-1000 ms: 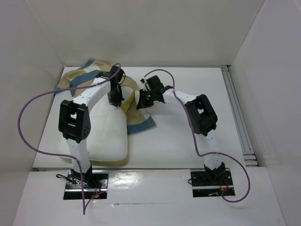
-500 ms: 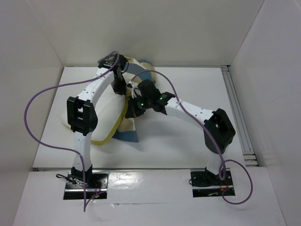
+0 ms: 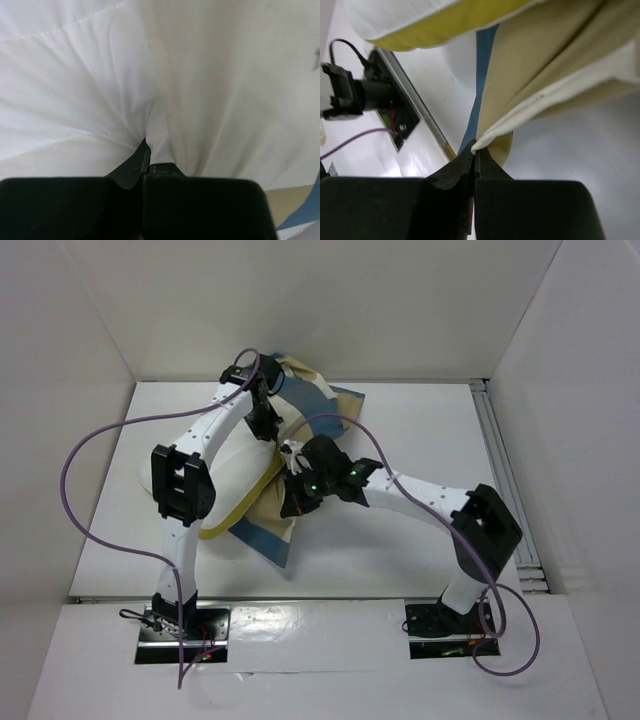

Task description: Put the pillow into the pillowcase

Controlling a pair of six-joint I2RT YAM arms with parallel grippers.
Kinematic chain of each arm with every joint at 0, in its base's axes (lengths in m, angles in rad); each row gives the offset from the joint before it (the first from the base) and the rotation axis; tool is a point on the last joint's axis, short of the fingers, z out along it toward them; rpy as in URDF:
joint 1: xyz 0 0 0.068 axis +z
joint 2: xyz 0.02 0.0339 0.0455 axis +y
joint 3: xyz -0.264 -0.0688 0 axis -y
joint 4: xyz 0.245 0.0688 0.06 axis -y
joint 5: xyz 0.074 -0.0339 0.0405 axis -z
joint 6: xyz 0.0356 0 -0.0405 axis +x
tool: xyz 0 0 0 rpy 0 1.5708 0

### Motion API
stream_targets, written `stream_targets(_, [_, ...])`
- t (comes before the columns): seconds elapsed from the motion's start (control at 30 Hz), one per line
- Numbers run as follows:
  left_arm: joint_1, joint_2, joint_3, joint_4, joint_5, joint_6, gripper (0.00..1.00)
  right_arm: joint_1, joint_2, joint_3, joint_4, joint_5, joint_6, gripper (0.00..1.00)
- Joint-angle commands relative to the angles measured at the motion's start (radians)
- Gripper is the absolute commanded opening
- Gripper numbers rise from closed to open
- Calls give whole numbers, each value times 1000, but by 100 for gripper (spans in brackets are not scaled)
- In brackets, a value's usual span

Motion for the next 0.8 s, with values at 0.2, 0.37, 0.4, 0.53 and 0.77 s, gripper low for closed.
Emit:
stream_targets(0.2, [-28,-195,90,359,-64,-82,0,19,-209,-127,-101,-123,115,0])
stream_targets(0.37, [-49,-195,176,335,-75,-43,0,77,-125,159,-186,-113,46,0])
stream_targets(0.4, [-49,-204,176,335,-75,-33,0,102,-105,190,-187,-113,37,0])
stream_targets(0.53, [-58,-180,157,335,-55,18,0,133,-85,200,-201,-104,3,0])
stream_targets(0.77, [-146,1,56,312,2,55,0,133,-85,-78,-52,-135,69,0])
